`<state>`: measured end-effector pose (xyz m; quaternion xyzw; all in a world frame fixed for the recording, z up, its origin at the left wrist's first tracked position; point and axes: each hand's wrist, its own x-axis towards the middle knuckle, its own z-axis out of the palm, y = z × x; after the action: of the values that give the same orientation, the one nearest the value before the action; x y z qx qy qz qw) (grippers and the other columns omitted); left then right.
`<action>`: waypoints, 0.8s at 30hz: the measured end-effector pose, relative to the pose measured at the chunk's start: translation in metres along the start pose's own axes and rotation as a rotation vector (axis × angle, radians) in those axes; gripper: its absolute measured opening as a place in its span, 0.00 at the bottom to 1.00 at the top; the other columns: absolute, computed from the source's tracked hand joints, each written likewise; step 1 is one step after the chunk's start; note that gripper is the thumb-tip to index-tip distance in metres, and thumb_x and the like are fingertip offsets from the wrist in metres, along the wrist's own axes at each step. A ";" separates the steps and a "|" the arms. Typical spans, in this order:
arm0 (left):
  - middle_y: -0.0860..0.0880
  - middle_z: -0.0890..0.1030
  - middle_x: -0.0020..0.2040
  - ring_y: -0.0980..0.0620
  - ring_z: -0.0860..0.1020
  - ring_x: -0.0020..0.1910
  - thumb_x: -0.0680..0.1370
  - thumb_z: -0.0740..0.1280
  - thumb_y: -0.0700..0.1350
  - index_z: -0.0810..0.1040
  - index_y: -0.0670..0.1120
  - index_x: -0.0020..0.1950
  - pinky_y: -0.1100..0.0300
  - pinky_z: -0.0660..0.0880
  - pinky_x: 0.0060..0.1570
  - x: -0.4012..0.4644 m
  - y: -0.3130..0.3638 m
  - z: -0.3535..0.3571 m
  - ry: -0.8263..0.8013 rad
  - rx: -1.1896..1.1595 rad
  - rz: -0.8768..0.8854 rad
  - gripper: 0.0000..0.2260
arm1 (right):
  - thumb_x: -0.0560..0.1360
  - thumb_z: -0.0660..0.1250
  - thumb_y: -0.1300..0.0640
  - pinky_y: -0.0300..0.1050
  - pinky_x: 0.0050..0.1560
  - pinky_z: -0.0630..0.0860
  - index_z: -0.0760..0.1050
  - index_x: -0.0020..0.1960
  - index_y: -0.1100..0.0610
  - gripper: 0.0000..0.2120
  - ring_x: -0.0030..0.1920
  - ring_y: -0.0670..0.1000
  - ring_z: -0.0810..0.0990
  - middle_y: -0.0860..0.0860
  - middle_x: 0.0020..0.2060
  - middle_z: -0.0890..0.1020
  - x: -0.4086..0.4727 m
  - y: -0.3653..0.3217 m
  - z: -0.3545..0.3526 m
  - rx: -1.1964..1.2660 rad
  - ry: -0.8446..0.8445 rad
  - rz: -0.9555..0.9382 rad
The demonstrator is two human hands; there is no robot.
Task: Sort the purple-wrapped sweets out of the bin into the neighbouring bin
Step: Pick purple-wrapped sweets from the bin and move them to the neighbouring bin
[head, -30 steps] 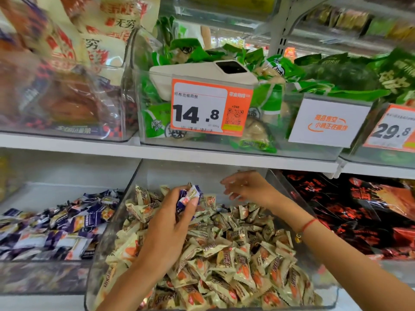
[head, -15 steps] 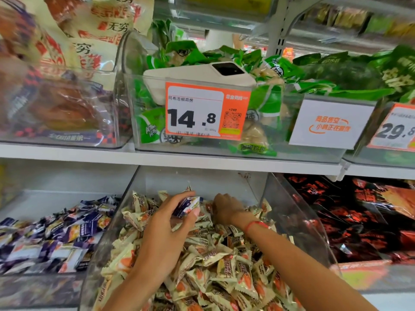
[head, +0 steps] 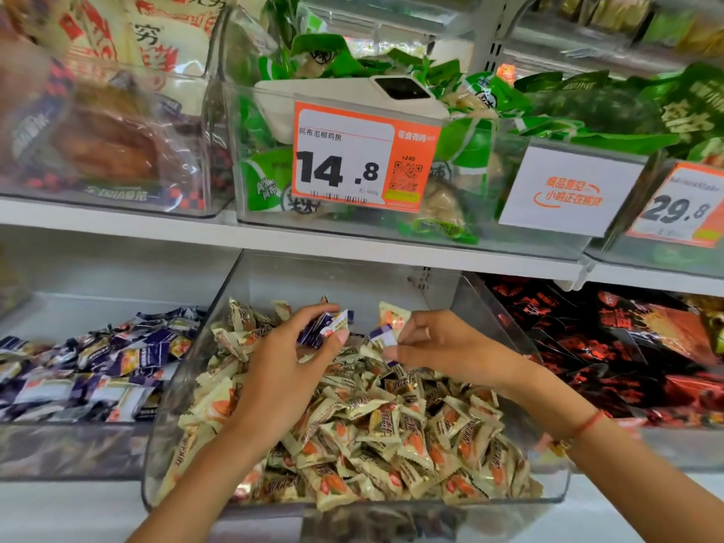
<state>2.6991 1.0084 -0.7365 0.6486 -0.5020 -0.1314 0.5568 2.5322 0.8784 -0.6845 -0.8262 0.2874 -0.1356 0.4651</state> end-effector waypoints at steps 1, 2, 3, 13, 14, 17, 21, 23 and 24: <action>0.59 0.82 0.45 0.55 0.80 0.35 0.75 0.67 0.53 0.75 0.60 0.62 0.56 0.80 0.39 0.000 0.001 0.000 -0.005 -0.007 -0.001 0.15 | 0.74 0.71 0.61 0.37 0.41 0.77 0.74 0.43 0.59 0.05 0.38 0.47 0.81 0.53 0.38 0.82 -0.008 -0.001 0.001 0.043 -0.054 0.028; 0.59 0.82 0.47 0.53 0.81 0.37 0.75 0.67 0.54 0.75 0.60 0.62 0.55 0.80 0.40 0.000 0.001 0.000 -0.012 -0.020 -0.001 0.15 | 0.75 0.69 0.61 0.37 0.39 0.77 0.74 0.44 0.58 0.04 0.37 0.47 0.83 0.52 0.38 0.83 -0.014 -0.002 0.000 0.022 -0.118 0.040; 0.60 0.82 0.48 0.55 0.81 0.39 0.75 0.67 0.53 0.75 0.60 0.61 0.57 0.79 0.41 -0.001 0.001 0.000 -0.019 -0.026 0.003 0.15 | 0.76 0.68 0.60 0.37 0.38 0.77 0.76 0.46 0.56 0.02 0.37 0.47 0.83 0.50 0.38 0.83 -0.019 -0.002 -0.002 -0.077 -0.172 0.031; 0.59 0.81 0.51 0.60 0.80 0.47 0.76 0.67 0.52 0.75 0.59 0.62 0.56 0.79 0.51 0.001 0.000 0.001 -0.049 -0.052 0.018 0.14 | 0.72 0.73 0.52 0.35 0.38 0.78 0.77 0.47 0.55 0.09 0.35 0.45 0.84 0.50 0.35 0.86 -0.023 -0.013 -0.024 -0.328 0.140 -0.033; 0.59 0.81 0.51 0.61 0.80 0.47 0.76 0.66 0.53 0.74 0.60 0.62 0.58 0.78 0.50 0.001 0.001 0.001 -0.060 -0.045 0.025 0.15 | 0.71 0.74 0.54 0.35 0.35 0.77 0.77 0.46 0.57 0.09 0.35 0.47 0.84 0.51 0.34 0.85 -0.019 -0.017 -0.018 -0.191 0.188 -0.029; 0.58 0.81 0.41 0.65 0.78 0.35 0.78 0.63 0.53 0.71 0.60 0.64 0.69 0.74 0.35 0.000 0.001 0.002 -0.063 -0.026 0.047 0.15 | 0.69 0.75 0.57 0.35 0.31 0.76 0.80 0.45 0.61 0.10 0.33 0.46 0.83 0.51 0.36 0.85 -0.002 -0.022 0.013 0.115 0.297 -0.022; 0.57 0.75 0.28 0.58 0.67 0.23 0.80 0.58 0.54 0.66 0.64 0.67 0.61 0.66 0.25 -0.002 0.002 0.002 -0.041 0.005 0.025 0.15 | 0.72 0.73 0.57 0.36 0.34 0.77 0.81 0.45 0.57 0.04 0.34 0.43 0.82 0.48 0.37 0.84 0.014 -0.019 0.045 0.217 0.299 -0.039; 0.56 0.79 0.38 0.50 0.75 0.31 0.80 0.58 0.56 0.65 0.64 0.68 0.51 0.76 0.36 -0.001 0.001 0.002 -0.051 0.011 0.014 0.16 | 0.73 0.71 0.58 0.34 0.35 0.77 0.82 0.46 0.57 0.04 0.34 0.43 0.82 0.47 0.36 0.84 0.016 -0.017 0.047 0.229 0.264 -0.047; 0.55 0.81 0.44 0.50 0.79 0.37 0.79 0.58 0.56 0.65 0.63 0.68 0.49 0.78 0.42 -0.001 0.002 0.002 -0.056 -0.001 0.012 0.17 | 0.74 0.71 0.59 0.34 0.36 0.77 0.82 0.49 0.59 0.06 0.34 0.43 0.82 0.47 0.36 0.84 0.017 -0.015 0.047 0.229 0.241 -0.049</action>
<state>2.6961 1.0081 -0.7362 0.6415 -0.5210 -0.1465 0.5436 2.5738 0.9067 -0.6968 -0.7524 0.3037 -0.2770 0.5147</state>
